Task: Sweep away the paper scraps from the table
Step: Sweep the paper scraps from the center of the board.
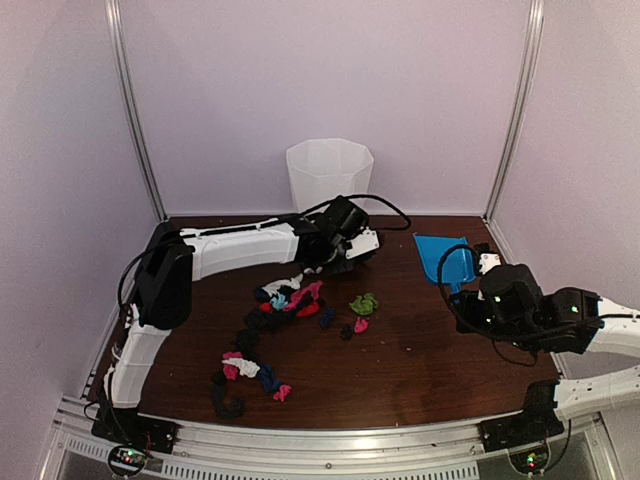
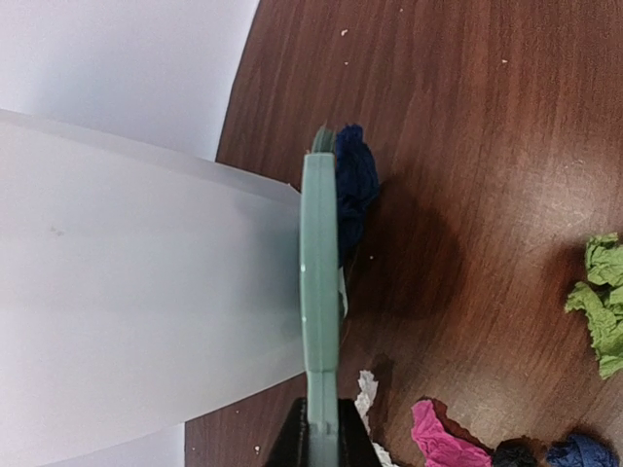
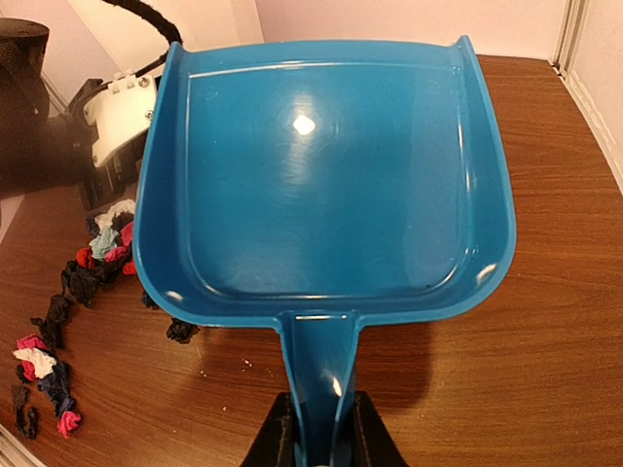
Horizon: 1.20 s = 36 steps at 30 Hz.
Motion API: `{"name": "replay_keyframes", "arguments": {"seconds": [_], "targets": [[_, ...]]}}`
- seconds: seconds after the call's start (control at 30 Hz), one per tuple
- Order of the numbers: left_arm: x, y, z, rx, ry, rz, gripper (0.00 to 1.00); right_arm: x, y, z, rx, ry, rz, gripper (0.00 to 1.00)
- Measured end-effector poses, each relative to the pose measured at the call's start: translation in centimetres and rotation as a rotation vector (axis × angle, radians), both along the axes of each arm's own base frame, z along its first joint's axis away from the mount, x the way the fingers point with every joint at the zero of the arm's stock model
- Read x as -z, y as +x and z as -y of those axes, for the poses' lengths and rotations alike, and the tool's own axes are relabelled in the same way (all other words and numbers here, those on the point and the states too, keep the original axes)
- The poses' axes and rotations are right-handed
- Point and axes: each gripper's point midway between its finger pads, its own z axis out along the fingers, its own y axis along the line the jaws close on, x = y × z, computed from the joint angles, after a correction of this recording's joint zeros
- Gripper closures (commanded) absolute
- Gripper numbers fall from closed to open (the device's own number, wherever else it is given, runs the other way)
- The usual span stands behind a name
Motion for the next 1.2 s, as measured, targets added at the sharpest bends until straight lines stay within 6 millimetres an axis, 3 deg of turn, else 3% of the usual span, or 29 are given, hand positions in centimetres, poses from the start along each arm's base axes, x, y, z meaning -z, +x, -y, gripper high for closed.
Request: {"name": "replay_keyframes", "arguments": {"seconds": [0.43, 0.6, 0.73, 0.9, 1.03, 1.2], "targets": [[3.2, -1.5, -1.0, 0.01, 0.077, -0.115, 1.0, 0.1, 0.0, -0.1, -0.003, -0.008, -0.002, 1.0], [3.7, -3.3, -1.5, 0.001, 0.079, -0.156, 1.0, 0.1, 0.0, -0.1, -0.006, -0.008, -0.002, 1.0], [2.1, -6.4, -2.3, 0.009, 0.068, -0.181, 1.0, 0.1, 0.0, -0.2, -0.007, -0.008, -0.002, 1.0], [-2.9, -8.9, -1.5, 0.044, -0.032, -0.142, 1.0, 0.0, -0.1, -0.2, -0.011, -0.001, 0.002, 1.0], [-5.1, -7.7, -0.8, 0.022, -0.098, -0.066, 1.0, -0.2, -0.2, -0.2, -0.015, 0.003, 0.005, 1.0], [-3.3, -4.8, 0.0, -0.025, -0.092, -0.027, 1.0, -0.2, -0.3, -0.3, -0.018, 0.006, 0.007, 1.0]]}}
